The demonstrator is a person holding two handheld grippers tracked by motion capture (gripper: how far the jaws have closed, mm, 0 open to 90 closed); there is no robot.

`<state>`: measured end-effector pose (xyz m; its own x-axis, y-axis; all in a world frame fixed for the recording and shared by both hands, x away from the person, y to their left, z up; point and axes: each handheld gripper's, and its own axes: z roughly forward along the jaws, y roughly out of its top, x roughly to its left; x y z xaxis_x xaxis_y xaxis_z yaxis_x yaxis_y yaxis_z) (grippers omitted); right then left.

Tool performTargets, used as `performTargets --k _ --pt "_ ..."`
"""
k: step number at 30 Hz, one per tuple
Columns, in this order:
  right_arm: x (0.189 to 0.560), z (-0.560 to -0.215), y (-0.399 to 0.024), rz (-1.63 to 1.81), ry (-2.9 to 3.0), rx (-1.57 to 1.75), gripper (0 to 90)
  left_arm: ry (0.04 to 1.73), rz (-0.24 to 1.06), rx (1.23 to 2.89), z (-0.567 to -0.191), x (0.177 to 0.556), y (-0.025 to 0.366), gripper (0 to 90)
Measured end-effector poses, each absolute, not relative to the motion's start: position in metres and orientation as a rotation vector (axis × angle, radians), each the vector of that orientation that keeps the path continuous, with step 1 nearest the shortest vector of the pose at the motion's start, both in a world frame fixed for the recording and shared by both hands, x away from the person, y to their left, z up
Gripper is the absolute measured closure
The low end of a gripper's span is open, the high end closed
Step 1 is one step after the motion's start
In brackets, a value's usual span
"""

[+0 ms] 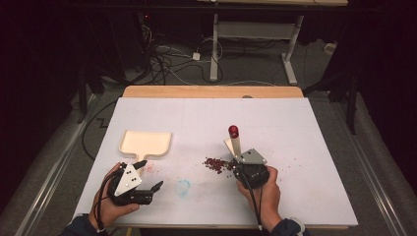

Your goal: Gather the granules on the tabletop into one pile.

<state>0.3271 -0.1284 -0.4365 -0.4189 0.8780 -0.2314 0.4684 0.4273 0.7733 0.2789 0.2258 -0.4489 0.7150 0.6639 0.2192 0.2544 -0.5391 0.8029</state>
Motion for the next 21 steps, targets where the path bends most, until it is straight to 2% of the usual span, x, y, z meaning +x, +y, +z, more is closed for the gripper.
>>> performTargets --k 5,11,16,21 --pt "0.332 -0.427 -0.135 0.877 2.047 1.102 67.3 0.686 0.664 2.145 -0.451 0.281 0.223 17.6" --pt "0.324 -0.409 -0.176 0.975 2.076 1.058 67.3 0.669 0.696 2.181 -0.453 0.279 0.221 17.5" --pt "0.302 -0.400 -0.212 1.179 2.303 0.776 67.2 0.674 0.713 2.193 -0.453 0.279 0.223 17.1" --pt "0.292 -0.412 -0.209 1.311 2.514 0.497 67.1 0.730 0.725 2.174 -0.452 0.282 0.227 17.1"
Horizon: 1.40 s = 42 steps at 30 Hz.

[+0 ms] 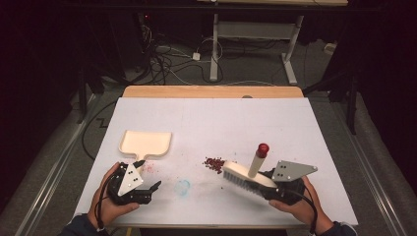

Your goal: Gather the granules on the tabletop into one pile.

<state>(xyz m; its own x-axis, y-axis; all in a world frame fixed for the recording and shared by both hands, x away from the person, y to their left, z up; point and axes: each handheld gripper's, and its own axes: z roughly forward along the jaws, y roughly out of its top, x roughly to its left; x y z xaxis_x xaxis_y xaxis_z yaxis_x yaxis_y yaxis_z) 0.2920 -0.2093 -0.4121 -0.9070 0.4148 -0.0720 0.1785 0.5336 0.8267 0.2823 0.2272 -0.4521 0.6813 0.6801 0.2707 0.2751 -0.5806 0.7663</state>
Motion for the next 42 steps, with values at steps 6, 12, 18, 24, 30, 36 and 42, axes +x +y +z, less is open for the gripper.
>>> performTargets --k 6,12,18,24,30,36,42 --pt "0.310 -0.437 -0.195 1.369 2.707 0.260 67.2 0.740 0.723 2.191 -0.454 0.285 0.226 17.1" --pt "0.342 -0.436 -0.190 1.347 2.707 0.212 67.2 0.743 0.707 2.188 -0.455 0.286 0.226 17.1" --pt "0.371 -0.437 -0.187 1.364 2.673 0.280 67.3 0.726 0.701 2.195 -0.455 0.285 0.225 17.1" --pt "0.374 -0.433 -0.183 1.322 2.624 0.349 67.3 0.724 0.702 2.178 -0.453 0.284 0.224 17.1" --pt "0.366 -0.419 -0.174 1.393 2.559 0.451 67.3 0.739 0.732 2.153 -0.449 0.281 0.224 17.1" --pt "0.339 -0.418 -0.115 1.371 2.425 0.722 67.3 0.740 0.746 2.131 -0.446 0.280 0.229 17.1" --pt "0.333 -0.439 -0.058 1.303 2.284 0.983 67.4 0.735 0.727 2.114 -0.447 0.278 0.231 17.1"
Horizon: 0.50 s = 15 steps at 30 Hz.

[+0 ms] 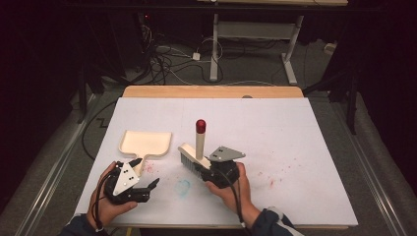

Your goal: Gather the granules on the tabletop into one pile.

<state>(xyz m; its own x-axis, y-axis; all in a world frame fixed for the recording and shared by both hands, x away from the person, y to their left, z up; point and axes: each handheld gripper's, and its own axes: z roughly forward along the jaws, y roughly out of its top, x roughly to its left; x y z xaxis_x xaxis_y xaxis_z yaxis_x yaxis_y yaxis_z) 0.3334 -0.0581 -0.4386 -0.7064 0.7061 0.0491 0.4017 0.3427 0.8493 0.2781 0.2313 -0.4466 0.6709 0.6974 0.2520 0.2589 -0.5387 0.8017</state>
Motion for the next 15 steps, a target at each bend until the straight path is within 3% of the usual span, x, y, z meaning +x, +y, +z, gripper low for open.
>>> performTargets --k 6,15 --pt "0.346 -0.450 -0.056 1.241 2.136 1.164 67.2 0.732 0.712 2.123 -0.448 0.279 0.231 17.1" --pt "0.345 -0.453 -0.092 1.200 2.033 1.301 66.8 0.739 0.717 2.138 -0.449 0.278 0.226 17.1"
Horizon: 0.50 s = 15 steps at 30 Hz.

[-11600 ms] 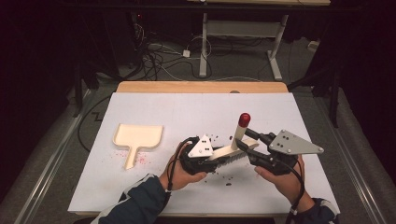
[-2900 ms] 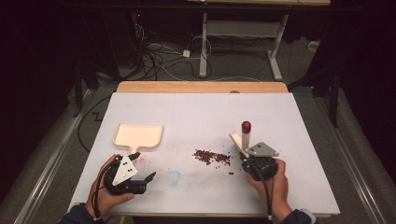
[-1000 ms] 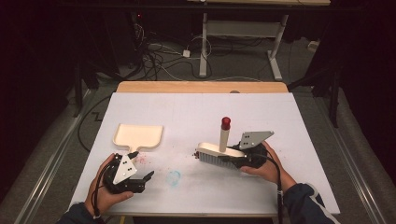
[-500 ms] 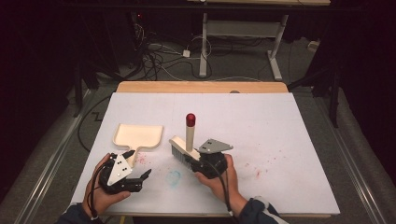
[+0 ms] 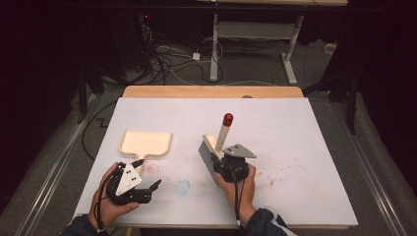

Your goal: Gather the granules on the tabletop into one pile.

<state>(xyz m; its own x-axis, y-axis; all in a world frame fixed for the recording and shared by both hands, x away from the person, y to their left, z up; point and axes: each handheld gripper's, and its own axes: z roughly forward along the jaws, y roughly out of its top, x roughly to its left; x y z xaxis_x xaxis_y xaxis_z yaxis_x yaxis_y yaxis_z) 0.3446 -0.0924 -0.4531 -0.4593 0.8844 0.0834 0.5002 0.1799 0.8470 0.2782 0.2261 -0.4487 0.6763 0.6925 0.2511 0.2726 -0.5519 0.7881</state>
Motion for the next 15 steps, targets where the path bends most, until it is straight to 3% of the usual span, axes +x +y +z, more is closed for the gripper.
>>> performTargets --k 7,15 --pt "0.338 -0.442 -0.113 1.215 1.986 1.286 67.3 0.754 0.719 2.156 -0.451 0.280 0.225 17.1" --pt "0.316 -0.401 -0.151 1.282 1.943 1.176 67.3 0.754 0.719 2.156 -0.452 0.280 0.226 17.1"
